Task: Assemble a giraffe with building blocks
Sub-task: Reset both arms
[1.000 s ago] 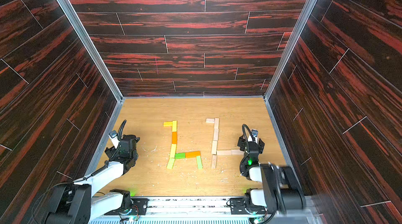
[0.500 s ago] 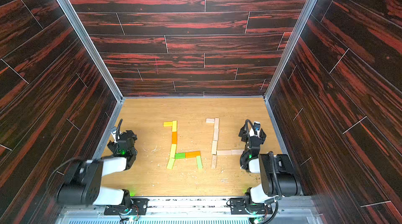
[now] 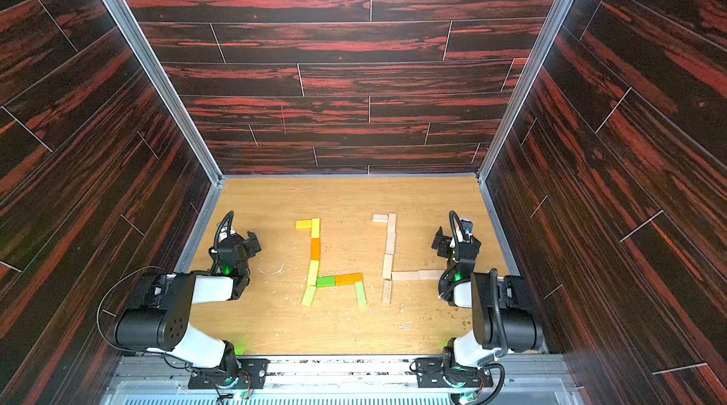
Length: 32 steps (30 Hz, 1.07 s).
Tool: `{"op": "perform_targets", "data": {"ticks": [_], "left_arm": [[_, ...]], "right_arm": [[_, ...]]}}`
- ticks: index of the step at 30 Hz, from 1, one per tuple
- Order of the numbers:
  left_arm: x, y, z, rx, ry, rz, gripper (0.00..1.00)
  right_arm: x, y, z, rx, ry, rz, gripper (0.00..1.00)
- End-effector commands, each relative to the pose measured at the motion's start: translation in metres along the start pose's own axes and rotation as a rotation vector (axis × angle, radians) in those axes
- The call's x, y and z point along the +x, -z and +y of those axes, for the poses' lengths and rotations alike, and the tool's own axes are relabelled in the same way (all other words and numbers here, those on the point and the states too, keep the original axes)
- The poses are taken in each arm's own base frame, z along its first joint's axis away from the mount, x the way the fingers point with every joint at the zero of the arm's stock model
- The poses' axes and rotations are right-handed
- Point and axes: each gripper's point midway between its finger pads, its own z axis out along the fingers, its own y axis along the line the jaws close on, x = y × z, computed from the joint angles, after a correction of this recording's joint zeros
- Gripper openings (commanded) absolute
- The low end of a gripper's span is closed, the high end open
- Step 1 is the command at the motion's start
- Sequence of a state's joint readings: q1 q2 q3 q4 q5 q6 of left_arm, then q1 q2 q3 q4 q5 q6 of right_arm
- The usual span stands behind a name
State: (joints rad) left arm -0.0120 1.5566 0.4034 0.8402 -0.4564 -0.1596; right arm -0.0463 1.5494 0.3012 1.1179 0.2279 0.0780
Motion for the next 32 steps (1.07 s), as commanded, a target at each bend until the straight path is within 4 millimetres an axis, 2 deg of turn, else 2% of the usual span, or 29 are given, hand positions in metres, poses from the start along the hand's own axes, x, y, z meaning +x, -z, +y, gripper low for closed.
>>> {"op": "perform_targets", "data": {"ticks": [1,32], "left_arm": [[-0.0093,0.0016,-0.0022,0.018,-0.009,-0.024,1.00],[-0.0094,0.0010,-0.0026,0.018,-0.008,-0.024,1.00]], "right_arm": [[-0.0067,0.0005,0.0040,-0.028,0.002,-0.047,0.99],[-0.0065,0.0004,0.0041,-0.027,-0.001,-0.041,0.98]]}}
